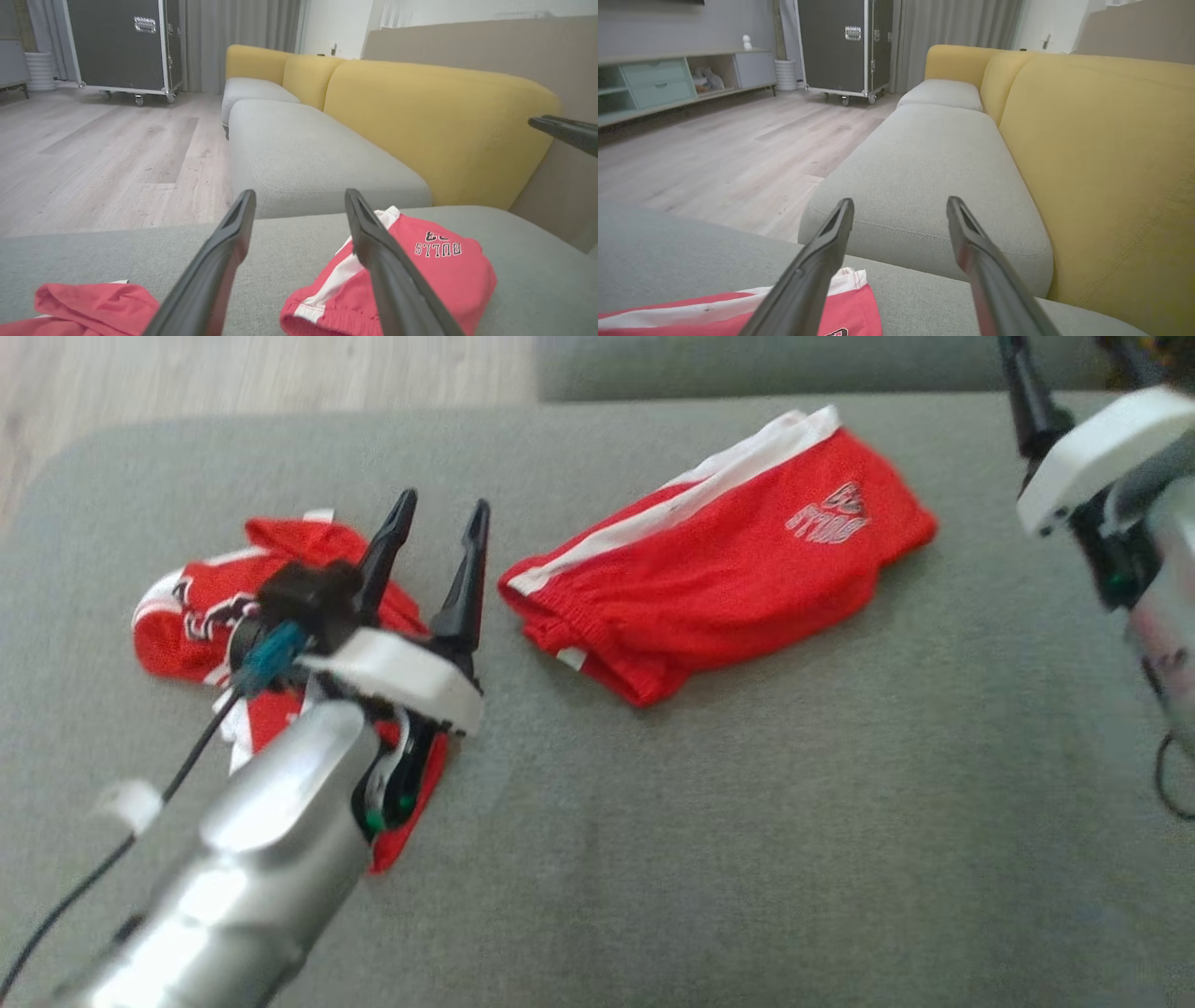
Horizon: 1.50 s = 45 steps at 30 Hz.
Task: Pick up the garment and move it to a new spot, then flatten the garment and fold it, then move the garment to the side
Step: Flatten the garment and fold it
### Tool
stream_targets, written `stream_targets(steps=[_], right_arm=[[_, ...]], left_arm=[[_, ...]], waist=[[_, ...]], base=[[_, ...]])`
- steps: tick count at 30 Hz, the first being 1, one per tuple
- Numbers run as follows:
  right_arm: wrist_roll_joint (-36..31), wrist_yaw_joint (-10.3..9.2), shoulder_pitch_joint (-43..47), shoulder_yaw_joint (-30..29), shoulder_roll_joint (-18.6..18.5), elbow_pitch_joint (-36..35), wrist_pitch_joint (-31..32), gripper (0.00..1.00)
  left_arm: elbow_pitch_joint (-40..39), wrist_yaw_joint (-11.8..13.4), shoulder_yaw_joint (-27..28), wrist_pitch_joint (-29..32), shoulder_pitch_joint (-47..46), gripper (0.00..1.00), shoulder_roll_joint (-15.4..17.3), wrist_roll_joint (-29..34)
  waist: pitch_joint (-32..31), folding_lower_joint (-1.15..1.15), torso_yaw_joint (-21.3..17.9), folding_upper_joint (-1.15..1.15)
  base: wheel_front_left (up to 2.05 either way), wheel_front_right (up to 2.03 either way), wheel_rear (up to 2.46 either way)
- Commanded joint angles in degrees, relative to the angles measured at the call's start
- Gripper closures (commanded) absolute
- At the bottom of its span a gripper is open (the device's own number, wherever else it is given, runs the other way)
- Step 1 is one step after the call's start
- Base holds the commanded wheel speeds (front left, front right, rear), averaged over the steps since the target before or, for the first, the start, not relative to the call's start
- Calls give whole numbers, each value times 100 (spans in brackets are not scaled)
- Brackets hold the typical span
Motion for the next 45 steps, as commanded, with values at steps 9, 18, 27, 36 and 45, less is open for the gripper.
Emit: stream_targets(steps=[9,18,27,36,45], right_arm=[[-560,-5,1559,-1660,398,-1264,-104,0],[-2226,-5,3873,-3599,1351,-2814,-105,0],[-2952,-5,5232,-4404,2002,-3654,-106,0],[-3177,-5,4903,-4573,2043,-4252,241,0],[-3369,-5,3485,-5491,2045,-3611,1120,0]], left_arm=[[-1443,311,1378,-67,1612,0,261,766],[-1829,90,2439,-67,3116,0,-298,1601],[-1780,-418,3051,-67,3578,0,-770,2200],[-1680,-816,3282,-67,3395,0,-1040,2621],[-1602,-1044,3224,-68,2893,0,-1248,2817]], waist=[[-765,2,-565,-1],[-974,2,-710,-1],[-966,2,-576,-1],[-371,2,-220,-1],[369,2,412,-1]], base=[[0,0,0],[0,0,0],[0,0,0],[0,0,0],[0,0,0]])
